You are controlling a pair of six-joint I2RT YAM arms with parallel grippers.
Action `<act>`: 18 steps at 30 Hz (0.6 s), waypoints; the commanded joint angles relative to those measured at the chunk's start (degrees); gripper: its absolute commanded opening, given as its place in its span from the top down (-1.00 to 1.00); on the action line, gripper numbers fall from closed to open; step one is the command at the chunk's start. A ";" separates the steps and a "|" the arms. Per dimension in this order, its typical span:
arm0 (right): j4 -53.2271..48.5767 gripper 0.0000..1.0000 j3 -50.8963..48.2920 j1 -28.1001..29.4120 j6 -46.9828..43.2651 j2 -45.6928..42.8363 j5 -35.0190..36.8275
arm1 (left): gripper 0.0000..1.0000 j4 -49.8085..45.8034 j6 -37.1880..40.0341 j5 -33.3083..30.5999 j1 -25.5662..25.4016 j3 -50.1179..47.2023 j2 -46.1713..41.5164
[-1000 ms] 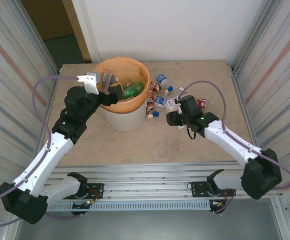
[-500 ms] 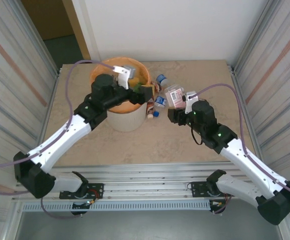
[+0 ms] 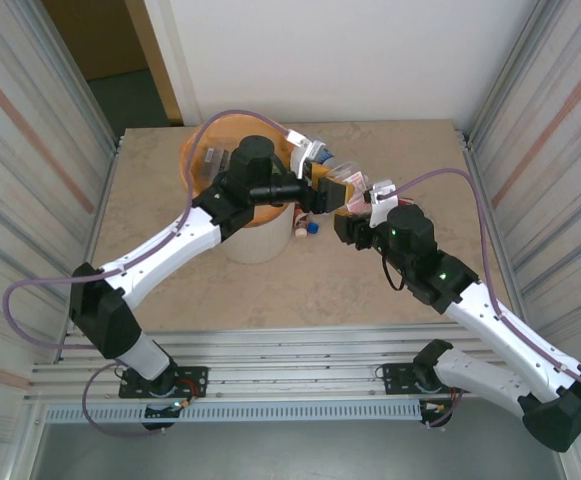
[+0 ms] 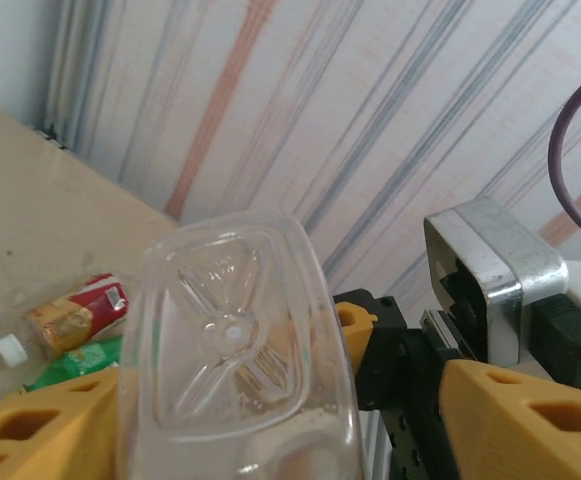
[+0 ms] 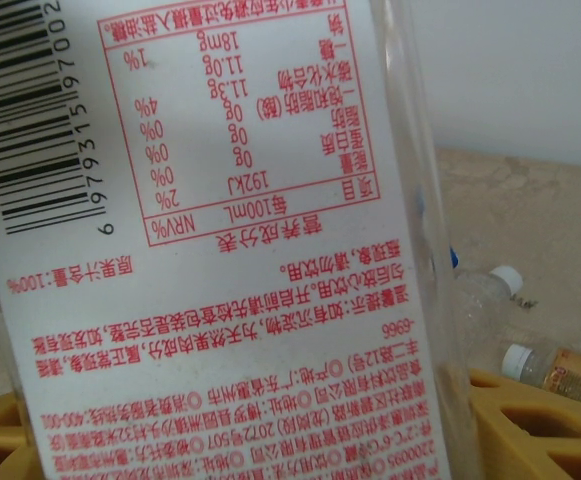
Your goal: Put the plastic bottles in the bin
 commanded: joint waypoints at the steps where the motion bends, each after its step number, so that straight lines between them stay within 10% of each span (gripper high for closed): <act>1: 3.09 0.34 0.17 0.64 -2.39 -0.99 2.53 | -0.42 1.40 -1.38 4.04 -0.25 2.19 0.65; 12: 3.79 0.24 0.54 1.56 -4.17 -0.05 4.53 | 0.32 2.67 -2.53 5.02 -0.25 2.50 2.40; 18: 2.69 -0.24 0.54 1.57 -4.06 -0.50 5.28 | 0.60 2.91 -2.41 4.74 -0.26 2.46 2.52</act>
